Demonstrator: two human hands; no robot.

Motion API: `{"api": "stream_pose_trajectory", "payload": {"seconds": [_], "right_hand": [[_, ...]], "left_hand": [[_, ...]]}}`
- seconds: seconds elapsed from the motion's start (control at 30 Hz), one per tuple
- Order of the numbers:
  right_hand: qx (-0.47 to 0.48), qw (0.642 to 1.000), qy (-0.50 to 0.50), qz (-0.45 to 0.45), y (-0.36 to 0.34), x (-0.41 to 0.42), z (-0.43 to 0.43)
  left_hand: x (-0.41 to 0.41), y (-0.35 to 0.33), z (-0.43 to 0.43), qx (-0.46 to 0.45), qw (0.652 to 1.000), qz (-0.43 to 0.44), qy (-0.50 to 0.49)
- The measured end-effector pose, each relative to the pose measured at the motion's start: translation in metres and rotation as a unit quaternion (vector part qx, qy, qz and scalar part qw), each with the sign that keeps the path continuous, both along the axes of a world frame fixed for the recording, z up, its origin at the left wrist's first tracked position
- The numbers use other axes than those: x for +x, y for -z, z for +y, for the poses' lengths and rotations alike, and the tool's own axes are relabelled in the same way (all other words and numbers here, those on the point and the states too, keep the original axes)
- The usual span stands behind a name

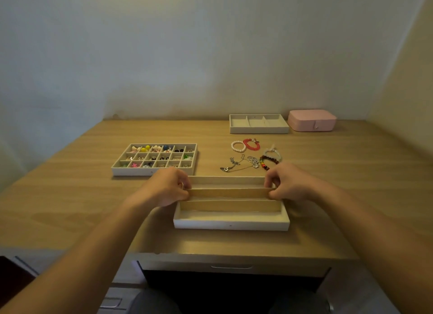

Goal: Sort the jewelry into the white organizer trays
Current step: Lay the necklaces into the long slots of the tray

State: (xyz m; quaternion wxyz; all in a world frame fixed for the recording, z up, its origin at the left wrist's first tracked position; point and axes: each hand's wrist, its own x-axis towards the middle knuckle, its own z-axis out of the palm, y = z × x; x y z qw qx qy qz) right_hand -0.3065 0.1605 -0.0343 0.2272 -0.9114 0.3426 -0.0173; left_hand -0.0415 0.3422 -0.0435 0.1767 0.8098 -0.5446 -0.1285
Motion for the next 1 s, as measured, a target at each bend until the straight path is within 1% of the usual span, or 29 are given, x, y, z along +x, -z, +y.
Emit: {"api": "stream_pose_trajectory", "payload": {"seconds": [0.17,0.33,0.43,0.53,0.63,0.9,1.0], "right_hand": [[0.001,1.0,-0.007,0.017,-0.002,-0.002,-0.003],[-0.028,0.998,-0.018,0.048,-0.004,-0.002,-0.005],[-0.048,0.995,-0.033,0.084,-0.009,0.0,-0.004],[-0.077,0.987,-0.043,0.134,-0.015,0.004,-0.002],[-0.089,0.981,-0.052,0.162,-0.018,0.008,0.0],[-0.076,0.982,-0.052,0.167,-0.018,0.009,-0.004],[-0.051,0.983,-0.06,0.168,-0.021,0.009,-0.007]], "left_hand": [[-0.005,-0.004,-0.002,0.03,0.999,-0.005,0.02],[-0.009,-0.005,-0.01,0.064,0.995,-0.07,0.025],[-0.012,-0.01,-0.015,0.092,0.991,-0.092,0.043],[-0.012,-0.012,-0.016,0.107,0.988,-0.093,0.053],[-0.011,-0.011,-0.016,0.108,0.988,-0.092,0.057],[-0.007,-0.01,-0.015,0.109,0.988,-0.087,0.061],[-0.007,-0.016,-0.016,0.146,0.984,-0.073,0.069]]}}
